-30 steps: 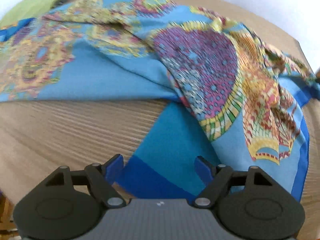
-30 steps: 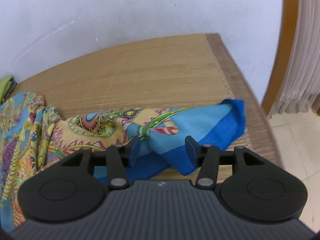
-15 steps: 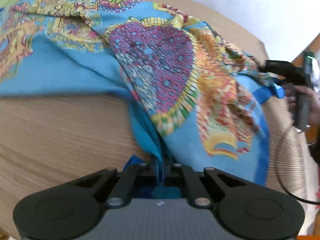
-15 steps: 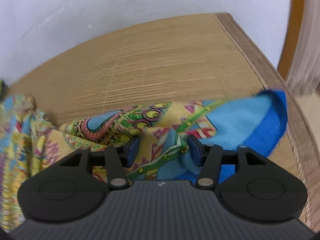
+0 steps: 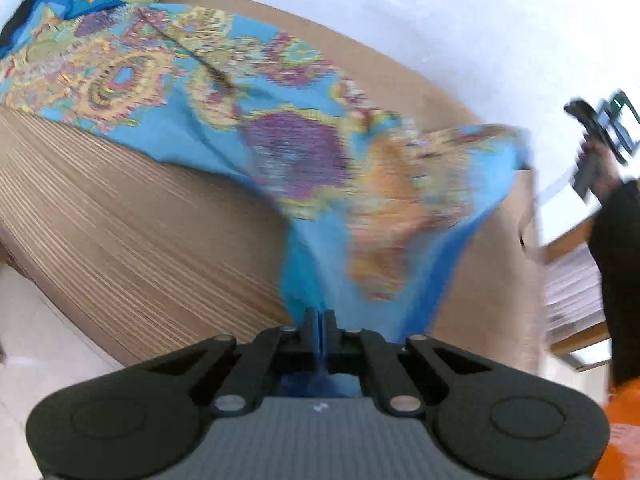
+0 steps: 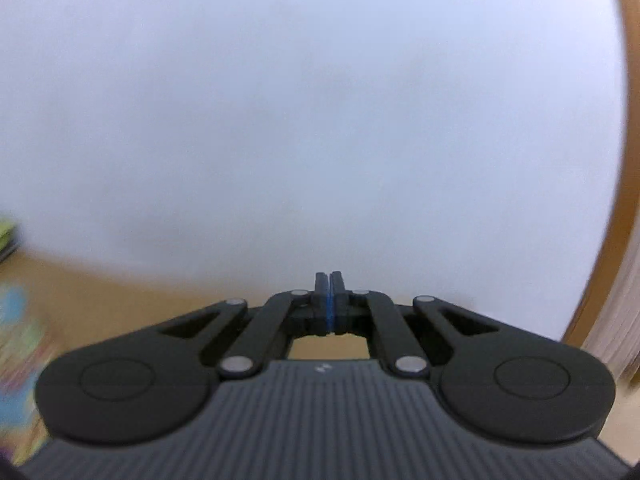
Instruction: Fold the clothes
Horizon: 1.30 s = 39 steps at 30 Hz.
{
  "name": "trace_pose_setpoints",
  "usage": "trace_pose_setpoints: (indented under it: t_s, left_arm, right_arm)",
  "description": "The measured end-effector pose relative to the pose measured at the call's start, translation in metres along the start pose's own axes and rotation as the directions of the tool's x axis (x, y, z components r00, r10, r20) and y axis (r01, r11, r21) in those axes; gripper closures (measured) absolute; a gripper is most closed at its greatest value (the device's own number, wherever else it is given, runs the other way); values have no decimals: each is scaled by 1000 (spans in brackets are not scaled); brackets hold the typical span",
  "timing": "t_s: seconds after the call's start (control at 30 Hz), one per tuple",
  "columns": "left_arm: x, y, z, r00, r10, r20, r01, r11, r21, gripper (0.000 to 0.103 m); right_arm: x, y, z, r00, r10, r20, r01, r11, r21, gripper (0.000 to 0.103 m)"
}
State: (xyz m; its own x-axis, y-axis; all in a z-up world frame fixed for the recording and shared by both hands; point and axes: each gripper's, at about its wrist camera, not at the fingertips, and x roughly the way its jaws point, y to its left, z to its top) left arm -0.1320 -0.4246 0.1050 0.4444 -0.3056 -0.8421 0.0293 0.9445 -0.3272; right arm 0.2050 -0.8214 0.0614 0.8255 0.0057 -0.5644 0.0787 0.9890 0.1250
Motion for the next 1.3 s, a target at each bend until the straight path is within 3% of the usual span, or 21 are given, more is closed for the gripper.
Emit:
trace_pose_setpoints:
  t_s: [0.1, 0.2, 0.23, 0.27, 0.33, 0.37, 0.47, 0.53, 0.63, 0.67, 0.7, 0.8, 0.87, 0.9, 1.0, 1.1, 1.13, 1.17, 1.2, 1.3]
  left_arm:
    - [-2, -25, -10, 999, 22, 28, -22, 1000, -6, 101]
    - [14, -23, -11, 998, 52, 43, -48, 996, -82, 91]
    - [20, -18, -11, 996, 75, 44, -70, 992, -105, 84]
    - [26, -13, -12, 994, 108, 37, -103, 988, -115, 76]
    - [40, -4, -14, 984, 178, 17, -174, 976, -132, 71]
    - [45, -1, -15, 977, 213, 6, -210, 968, -141, 71]
    - [52, 22, -21, 973, 230, -27, -232, 958, -168, 64]
    - [55, 30, -25, 969, 242, -47, -247, 956, -159, 56]
    - [56, 33, -30, 961, 271, -48, -275, 953, -128, 52]
    - [55, 34, -31, 962, 271, -47, -275, 954, -122, 50]
    - [56, 37, -32, 961, 272, -45, -276, 955, -113, 50]
    - [59, 46, -33, 967, 254, -35, -256, 964, -75, 48]
    - [60, 55, -34, 974, 226, -30, -227, 973, -49, 48]
    - [61, 60, -35, 977, 210, -24, -211, 977, -37, 48]
    - [62, 77, -38, 987, 163, -15, -163, 986, -17, 48]
    - [59, 93, -41, 994, 109, -5, -109, 994, -4, 47]
    - [58, 99, -41, 995, 96, -3, -96, 995, 1, 47]
    - [58, 103, -41, 996, 87, -1, -87, 996, 6, 47]
    - [58, 107, -41, 997, 80, 2, -80, 997, 13, 47]
    - [57, 117, -39, 999, 50, 6, -50, 999, 14, 47]
  right_arm:
    - [-4, -13, 38, 998, 32, 55, -30, 999, -37, 97]
    - [-9, -25, 77, 992, 66, 109, -58, 996, -75, 95]
    - [-9, -24, 74, 989, 116, 93, -106, 989, -103, 90]
    - [-8, -16, 49, 978, 206, 29, -200, 969, -143, 80]
    - [-15, 5, -7, 933, 346, -104, -360, 911, -199, 68]
    - [-25, 19, -39, 904, 392, -169, -424, 873, -240, 67]
    - [-58, 62, -131, 795, 492, -354, -599, 728, -333, 67]
    - [-88, 89, -172, 744, 539, -395, -665, 655, -359, 67]
    - [-120, 133, -220, 631, 609, -480, -771, 562, -299, 66]
    - [-125, 147, -230, 608, 616, -500, -789, 540, -293, 65]
    - [-132, 161, -240, 599, 618, -508, -795, 534, -288, 65]
    - [-137, 195, -260, 581, 617, -531, -793, 576, -198, 60]
    - [-139, 212, -267, 583, 599, -549, -772, 620, -142, 56]
    - [-141, 219, -269, 595, 579, -558, -754, 643, -137, 55]
    - [-147, 231, -276, 666, 492, -561, -683, 705, -193, 53]
    - [-160, 228, -261, 748, 454, -484, -610, 759, -228, 51]
    - [-165, 227, -256, 773, 440, -458, -583, 776, -239, 55]
    - [-169, 226, -251, 797, 425, -430, -557, 793, -248, 91]
    - [-174, 225, -246, 819, 409, -402, -529, 809, -256, 98]
    - [-187, 222, -232, 880, 356, -315, -444, 853, -274, 100]
